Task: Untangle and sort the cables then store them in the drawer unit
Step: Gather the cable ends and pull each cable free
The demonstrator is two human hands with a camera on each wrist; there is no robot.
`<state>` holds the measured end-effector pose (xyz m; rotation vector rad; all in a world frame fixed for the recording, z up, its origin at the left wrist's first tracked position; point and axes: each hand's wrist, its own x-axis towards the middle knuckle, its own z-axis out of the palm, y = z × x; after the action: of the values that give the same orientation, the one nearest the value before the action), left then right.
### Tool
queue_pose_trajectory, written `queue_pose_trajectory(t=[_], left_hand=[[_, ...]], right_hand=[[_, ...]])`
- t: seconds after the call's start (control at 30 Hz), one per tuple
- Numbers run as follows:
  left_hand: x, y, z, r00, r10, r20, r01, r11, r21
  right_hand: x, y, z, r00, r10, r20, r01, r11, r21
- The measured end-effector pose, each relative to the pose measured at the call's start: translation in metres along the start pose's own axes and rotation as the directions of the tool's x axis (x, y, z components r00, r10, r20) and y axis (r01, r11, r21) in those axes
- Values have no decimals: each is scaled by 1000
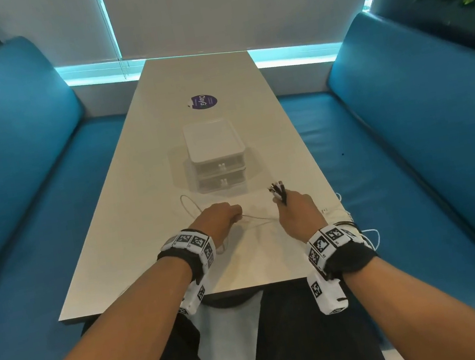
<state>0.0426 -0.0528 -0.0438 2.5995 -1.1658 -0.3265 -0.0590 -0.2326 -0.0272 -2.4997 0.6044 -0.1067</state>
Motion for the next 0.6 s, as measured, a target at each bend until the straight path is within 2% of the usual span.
queue_pose_trajectory(t=[0.1, 0.2, 0.33, 0.47, 0.6], left_hand=[[3, 5, 0, 1000, 24, 0, -24, 999, 28], [6, 21, -1, 997, 67, -31, -67, 998, 5], [6, 27, -2, 995, 97, -33, -97, 995, -17], [6, 24, 0, 995, 103, -1, -103, 994, 31], [6, 9, -2, 998, 55, 19, -57, 985, 161]], right_hand=[[-3, -14, -4, 997, -54, -46, 61, 988, 144], [-8, -24, 6, 992, -118, 47, 111, 984, 139], [-7, -16, 13, 982, -102, 161, 84, 990, 116], [-3, -6, 13, 977, -120, 174, 127, 991, -31], [1, 5, 7, 997, -40, 65, 53, 978, -204]])
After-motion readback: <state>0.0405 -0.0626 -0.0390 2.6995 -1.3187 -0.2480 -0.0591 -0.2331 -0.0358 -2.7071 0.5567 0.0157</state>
